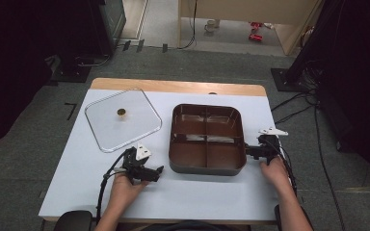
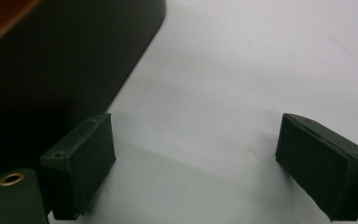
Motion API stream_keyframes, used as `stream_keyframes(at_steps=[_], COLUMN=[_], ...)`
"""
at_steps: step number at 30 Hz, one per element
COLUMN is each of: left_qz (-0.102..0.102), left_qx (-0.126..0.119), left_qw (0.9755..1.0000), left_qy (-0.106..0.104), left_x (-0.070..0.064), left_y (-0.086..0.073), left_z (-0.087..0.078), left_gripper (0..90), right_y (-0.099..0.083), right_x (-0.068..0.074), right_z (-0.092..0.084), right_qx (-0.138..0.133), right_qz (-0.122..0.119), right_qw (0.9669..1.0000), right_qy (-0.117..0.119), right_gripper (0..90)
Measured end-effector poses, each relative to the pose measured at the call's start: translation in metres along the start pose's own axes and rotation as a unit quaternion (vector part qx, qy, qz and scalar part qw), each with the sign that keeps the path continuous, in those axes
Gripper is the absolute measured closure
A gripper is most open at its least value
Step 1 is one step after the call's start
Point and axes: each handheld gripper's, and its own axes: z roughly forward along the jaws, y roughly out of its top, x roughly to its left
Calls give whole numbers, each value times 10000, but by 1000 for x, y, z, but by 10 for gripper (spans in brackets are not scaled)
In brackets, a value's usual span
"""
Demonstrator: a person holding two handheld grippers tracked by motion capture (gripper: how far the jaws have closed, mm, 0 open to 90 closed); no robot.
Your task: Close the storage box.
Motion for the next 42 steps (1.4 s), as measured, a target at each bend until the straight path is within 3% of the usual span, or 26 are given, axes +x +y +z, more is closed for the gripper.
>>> stream_keyframes(at_steps=[11,15,17,21,24,27,31,34,38,42], left_qz=[-83,-14,10,138,-142,-64,1,-125,-453,-452], left_qx=[-16,-123,-157,-267,-218,-170,5,65,211,243], left_qw=[9999,9999,9999,9995,9997,9998,10000,9999,9983,9980], left_qy=[83,25,-4,-97,9,107,85,-49,-309,-376], left_x=[-1,1,0,-3,1,3,3,5,13,18], left_y=[1,1,1,1,2,3,9,13,20,25], left_z=[0,-2,-2,-4,-4,-4,-4,-6,-13,-19], left_gripper=[43,151,160,362,329,336,314,301,290,291], right_y=[0,0,0,0,0,0,0,0,0,0], right_x=[0,0,0,0,0,0,0,0,0,0], right_z=[0,0,0,0,0,0,0,0,0,0], right_qx=[0,0,-2,-2,-3,-3,-5,-5,-4,-8], right_qz=[-2,0,-1,-2,0,-3,-1,0,-2,-3], right_qw=[10000,10000,10000,10000,10000,10000,10000,10000,10000,10000], right_qy=[-2,-3,-4,-4,-5,-5,-5,-5,-5,-5], right_gripper=[110,110,110,110,110,110,110,110,110,111])
